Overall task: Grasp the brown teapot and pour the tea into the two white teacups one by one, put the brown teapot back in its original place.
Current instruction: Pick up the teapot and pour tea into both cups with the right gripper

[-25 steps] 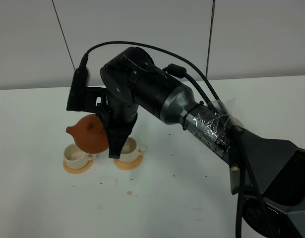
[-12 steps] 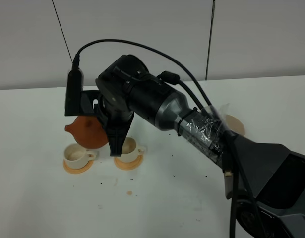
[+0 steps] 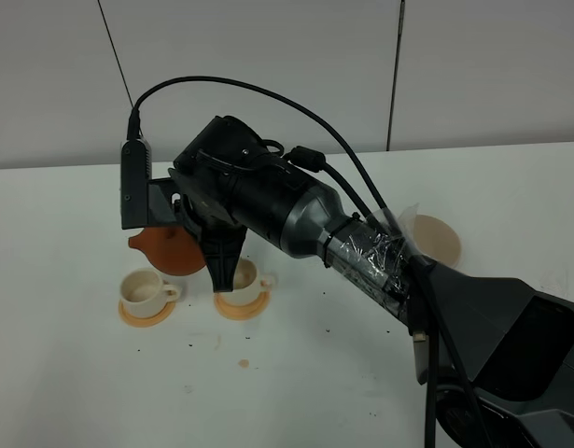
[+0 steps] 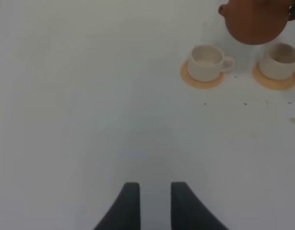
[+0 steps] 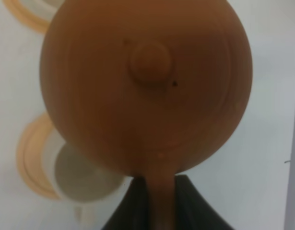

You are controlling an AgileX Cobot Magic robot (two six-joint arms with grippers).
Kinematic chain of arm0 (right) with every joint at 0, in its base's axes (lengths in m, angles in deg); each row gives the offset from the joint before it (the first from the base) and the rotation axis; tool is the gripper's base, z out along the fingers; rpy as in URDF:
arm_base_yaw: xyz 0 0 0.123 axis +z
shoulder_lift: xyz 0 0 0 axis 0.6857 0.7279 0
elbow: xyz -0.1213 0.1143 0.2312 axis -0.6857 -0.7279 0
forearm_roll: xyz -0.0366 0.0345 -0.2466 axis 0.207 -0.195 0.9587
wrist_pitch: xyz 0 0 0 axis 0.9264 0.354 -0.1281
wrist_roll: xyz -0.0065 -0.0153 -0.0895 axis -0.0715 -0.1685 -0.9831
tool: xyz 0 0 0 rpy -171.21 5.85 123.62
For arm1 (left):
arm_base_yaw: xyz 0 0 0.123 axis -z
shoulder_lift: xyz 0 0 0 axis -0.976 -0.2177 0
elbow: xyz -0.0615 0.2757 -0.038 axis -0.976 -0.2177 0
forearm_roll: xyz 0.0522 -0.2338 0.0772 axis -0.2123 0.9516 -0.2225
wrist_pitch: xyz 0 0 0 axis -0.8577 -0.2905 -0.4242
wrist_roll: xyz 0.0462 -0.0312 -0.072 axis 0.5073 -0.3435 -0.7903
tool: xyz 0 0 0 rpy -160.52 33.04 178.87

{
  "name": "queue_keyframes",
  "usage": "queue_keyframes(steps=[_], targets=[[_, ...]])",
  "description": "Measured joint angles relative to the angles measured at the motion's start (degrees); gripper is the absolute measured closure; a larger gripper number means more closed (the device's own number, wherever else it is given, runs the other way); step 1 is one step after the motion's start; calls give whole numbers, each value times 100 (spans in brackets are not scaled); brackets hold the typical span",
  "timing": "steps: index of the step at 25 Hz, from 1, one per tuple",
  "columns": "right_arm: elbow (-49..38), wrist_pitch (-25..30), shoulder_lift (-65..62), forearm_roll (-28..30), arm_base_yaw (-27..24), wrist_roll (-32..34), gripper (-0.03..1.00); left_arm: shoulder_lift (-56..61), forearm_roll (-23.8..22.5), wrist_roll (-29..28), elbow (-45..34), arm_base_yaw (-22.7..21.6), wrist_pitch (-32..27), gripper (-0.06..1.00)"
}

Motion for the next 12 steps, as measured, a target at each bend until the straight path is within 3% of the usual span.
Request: queue_keyframes(steps=[12], targets=[[0,51,0,720,131,-32,87,0,0,-6,0,0,0,71]])
